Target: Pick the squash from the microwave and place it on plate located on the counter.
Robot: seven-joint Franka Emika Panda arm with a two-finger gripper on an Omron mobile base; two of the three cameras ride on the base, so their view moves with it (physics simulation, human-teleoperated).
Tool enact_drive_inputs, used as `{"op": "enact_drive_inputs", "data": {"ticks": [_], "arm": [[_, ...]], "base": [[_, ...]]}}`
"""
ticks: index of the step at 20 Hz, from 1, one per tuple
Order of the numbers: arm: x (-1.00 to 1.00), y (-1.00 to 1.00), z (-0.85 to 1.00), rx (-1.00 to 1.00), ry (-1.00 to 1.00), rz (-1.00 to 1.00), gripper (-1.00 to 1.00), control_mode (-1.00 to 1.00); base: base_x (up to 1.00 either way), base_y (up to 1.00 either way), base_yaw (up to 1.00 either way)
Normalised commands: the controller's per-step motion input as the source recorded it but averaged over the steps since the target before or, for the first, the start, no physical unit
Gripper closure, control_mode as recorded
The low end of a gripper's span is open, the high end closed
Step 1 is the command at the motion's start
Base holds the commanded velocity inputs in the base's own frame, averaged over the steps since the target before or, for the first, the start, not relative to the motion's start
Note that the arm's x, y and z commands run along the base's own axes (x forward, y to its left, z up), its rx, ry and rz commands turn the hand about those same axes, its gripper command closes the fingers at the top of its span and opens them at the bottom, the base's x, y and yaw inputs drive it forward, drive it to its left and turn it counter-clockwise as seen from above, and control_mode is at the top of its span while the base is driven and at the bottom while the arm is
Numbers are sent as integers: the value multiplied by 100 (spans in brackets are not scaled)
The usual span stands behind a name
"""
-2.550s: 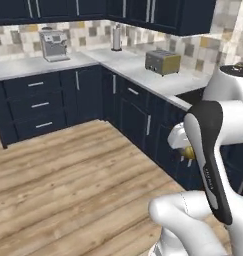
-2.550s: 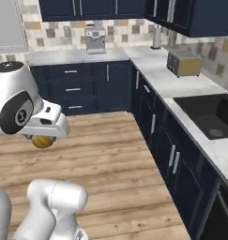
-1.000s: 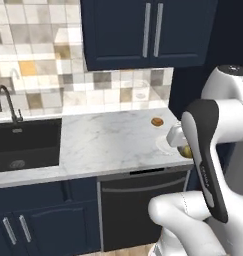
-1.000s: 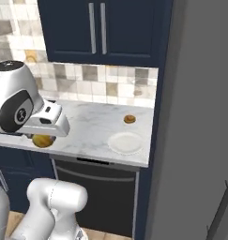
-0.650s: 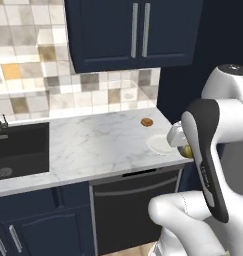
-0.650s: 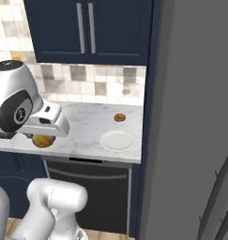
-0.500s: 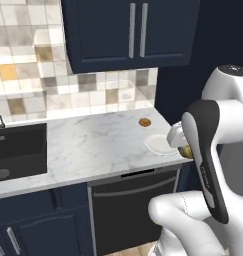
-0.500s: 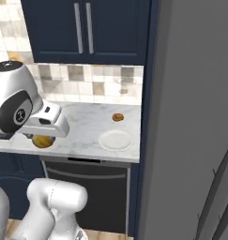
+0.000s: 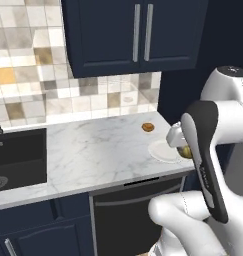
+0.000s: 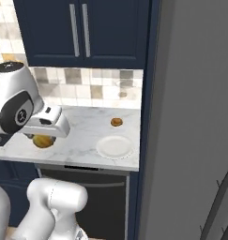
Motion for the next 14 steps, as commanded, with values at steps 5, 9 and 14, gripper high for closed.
{"op": "enact_drive_inputs", "data": {"ticks": [5,9,14], "arm": [[96,-1,-26,0,13,0,100,-100],[73,-74,-70,7,20,-7,100,-100],[84,-73,-72,7,19,-15,100,-100]], "base": [[0,0,0],[0,0,0],[0,0,0]]}}
